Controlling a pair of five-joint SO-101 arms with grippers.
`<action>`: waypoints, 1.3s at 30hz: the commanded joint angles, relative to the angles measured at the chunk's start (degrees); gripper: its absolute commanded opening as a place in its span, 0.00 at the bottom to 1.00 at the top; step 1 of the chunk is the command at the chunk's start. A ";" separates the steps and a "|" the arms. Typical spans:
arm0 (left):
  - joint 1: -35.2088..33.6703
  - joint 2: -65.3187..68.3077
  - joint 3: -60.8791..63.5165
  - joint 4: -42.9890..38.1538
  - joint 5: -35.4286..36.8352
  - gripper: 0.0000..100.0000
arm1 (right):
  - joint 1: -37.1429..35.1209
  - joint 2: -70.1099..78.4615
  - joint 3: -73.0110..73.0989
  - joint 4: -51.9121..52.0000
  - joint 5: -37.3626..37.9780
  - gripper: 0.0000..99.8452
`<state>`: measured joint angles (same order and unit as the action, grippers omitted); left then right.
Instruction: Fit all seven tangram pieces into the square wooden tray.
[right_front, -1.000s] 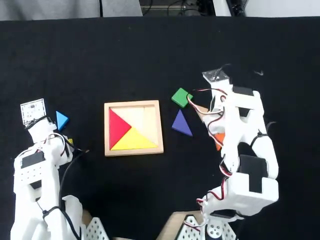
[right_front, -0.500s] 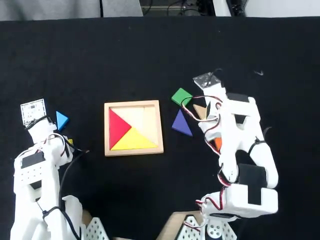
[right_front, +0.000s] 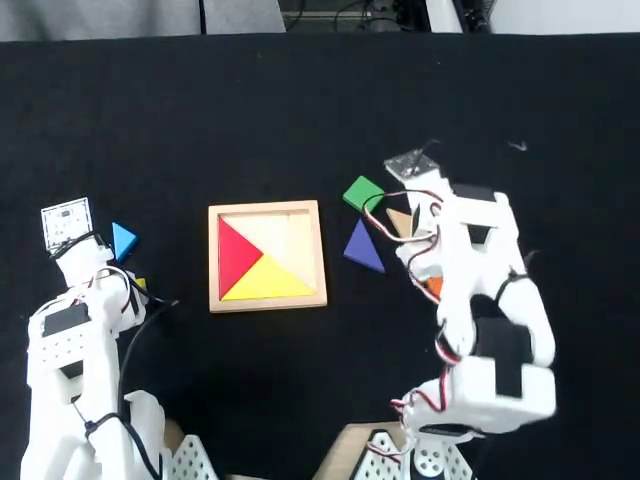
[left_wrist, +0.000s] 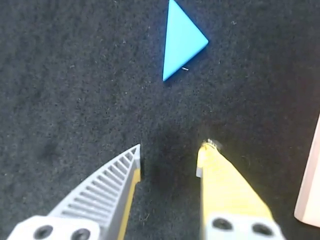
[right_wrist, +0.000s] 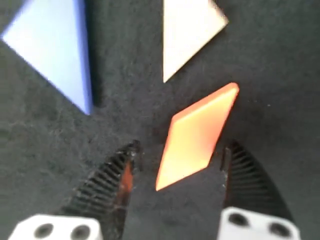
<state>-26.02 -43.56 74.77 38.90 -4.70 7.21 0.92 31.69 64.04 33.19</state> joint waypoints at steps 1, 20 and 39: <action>0.57 -1.32 -0.31 -0.79 0.26 0.19 | -2.73 -7.34 -2.33 2.55 0.35 0.25; 0.57 -1.23 -0.31 -0.79 0.26 0.19 | 1.23 7.16 -6.20 -0.26 3.08 0.25; 0.57 -1.14 -0.31 -0.79 0.26 0.19 | 0.18 -2.07 -4.09 1.85 5.71 0.25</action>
<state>-26.02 -43.56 74.77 38.90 -4.70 10.37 3.82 27.56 64.84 38.02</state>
